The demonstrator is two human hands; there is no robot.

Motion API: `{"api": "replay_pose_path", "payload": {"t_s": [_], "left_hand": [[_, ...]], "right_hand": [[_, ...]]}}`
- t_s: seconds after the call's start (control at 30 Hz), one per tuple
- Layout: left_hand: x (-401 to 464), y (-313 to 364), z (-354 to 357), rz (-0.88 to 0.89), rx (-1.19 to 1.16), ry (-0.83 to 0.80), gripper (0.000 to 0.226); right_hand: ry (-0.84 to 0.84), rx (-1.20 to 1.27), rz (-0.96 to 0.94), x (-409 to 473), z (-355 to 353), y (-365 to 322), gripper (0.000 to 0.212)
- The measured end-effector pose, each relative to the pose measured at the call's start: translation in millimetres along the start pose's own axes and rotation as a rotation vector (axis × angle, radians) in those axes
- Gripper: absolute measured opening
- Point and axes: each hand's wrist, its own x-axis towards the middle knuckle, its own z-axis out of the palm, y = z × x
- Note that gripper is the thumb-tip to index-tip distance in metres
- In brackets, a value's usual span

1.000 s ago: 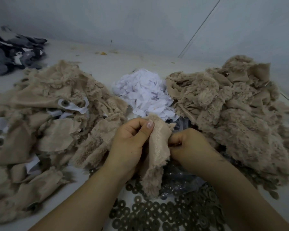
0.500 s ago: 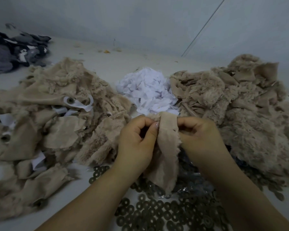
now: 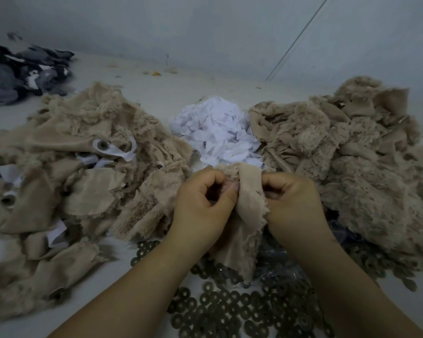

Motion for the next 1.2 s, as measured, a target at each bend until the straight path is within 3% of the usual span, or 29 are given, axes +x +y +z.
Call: {"api": "replay_pose_path", "payload": {"t_s": [0.27,0.43,0.47,0.57,0.6,0.77,0.9,1.07,1.2], "left_hand": [[0.8,-2.3,-1.1,-0.031,-0.031,0.031,0.012],[1.5,-4.0,-1.5,0.007,0.052,0.03,0.016],[1.4,-4.1,-1.8,0.006,0.054,0.02,0.015],[0.0,-2.3,-2.0,-0.038,-0.014,-0.019,0.012],[0.1,-1.1,-2.3,-0.075,-0.067,-0.026,0.01],[3.7,4.0,-7.5,-0.151,-0.345,-0.093,0.011],[3.0,2.0,-6.1,-0.155,-0.224,-0.035,0.017],[0.1,3.8,-3.0,0.002,0.017,0.058,0.013],[2.6,7.2,-6.8,0.443,0.319,0.081,0.021]], "right_hand": [[-0.028,0.142,0.168,5.4,-3.2,12.5,0.008],[-0.048,0.256,0.255,4.7,-3.7,10.8,0.079],[-0.057,0.228,0.226,4.0,-2.5,10.6,0.076],[-0.021,0.199,0.141,2.7,-2.7,12.7,0.022],[-0.008,0.221,0.148,2.3,-3.3,13.8,0.014],[0.028,0.294,0.157,4.0,-1.9,13.4,0.016],[0.066,0.243,0.116,3.1,0.5,15.2,0.018],[0.086,0.232,0.184,2.5,4.1,15.9,0.02],[0.111,0.235,0.208,6.6,-1.5,14.0,0.016]]}}
